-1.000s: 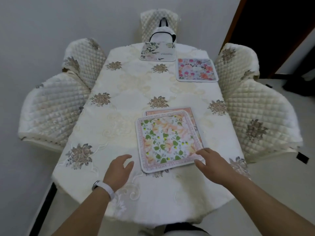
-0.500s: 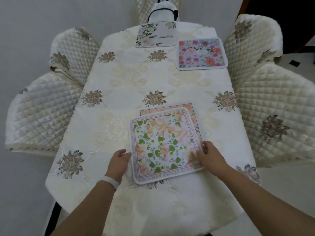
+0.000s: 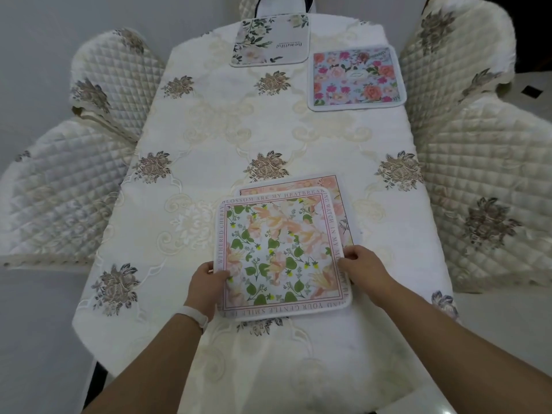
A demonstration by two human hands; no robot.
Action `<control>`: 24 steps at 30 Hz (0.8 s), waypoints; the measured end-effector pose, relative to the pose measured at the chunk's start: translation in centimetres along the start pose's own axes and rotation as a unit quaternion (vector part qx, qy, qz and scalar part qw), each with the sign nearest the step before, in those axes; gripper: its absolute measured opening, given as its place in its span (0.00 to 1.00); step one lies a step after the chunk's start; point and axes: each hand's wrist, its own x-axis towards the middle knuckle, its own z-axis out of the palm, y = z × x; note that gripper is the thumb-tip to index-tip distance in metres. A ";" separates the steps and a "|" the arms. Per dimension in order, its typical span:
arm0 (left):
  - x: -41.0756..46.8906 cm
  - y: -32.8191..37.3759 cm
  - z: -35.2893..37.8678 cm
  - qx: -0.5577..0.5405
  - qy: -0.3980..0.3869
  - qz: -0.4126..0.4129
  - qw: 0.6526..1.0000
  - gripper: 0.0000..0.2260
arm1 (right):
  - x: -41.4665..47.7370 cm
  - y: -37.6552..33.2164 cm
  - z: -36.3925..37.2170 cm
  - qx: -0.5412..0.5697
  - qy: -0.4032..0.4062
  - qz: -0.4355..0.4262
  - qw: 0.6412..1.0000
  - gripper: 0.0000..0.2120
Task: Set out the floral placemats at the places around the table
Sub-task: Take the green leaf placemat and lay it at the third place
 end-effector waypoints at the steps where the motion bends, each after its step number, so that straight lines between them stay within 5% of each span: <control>1: -0.1 -0.1 -0.1 -0.004 -0.006 0.002 1.000 0.06 | -0.1 -0.1 0.3 -0.005 -0.003 -0.001 1.000 0.06; 15: -1.8 -3.6 -6.6 -0.063 -0.020 0.057 0.996 0.08 | -5.0 -2.1 6.2 -0.019 0.018 -0.051 0.998 0.11; 24: -2.2 -7.9 -21.5 -0.177 -0.009 0.076 0.981 0.08 | -11.9 -7.3 18.9 -0.076 0.020 -0.117 0.990 0.09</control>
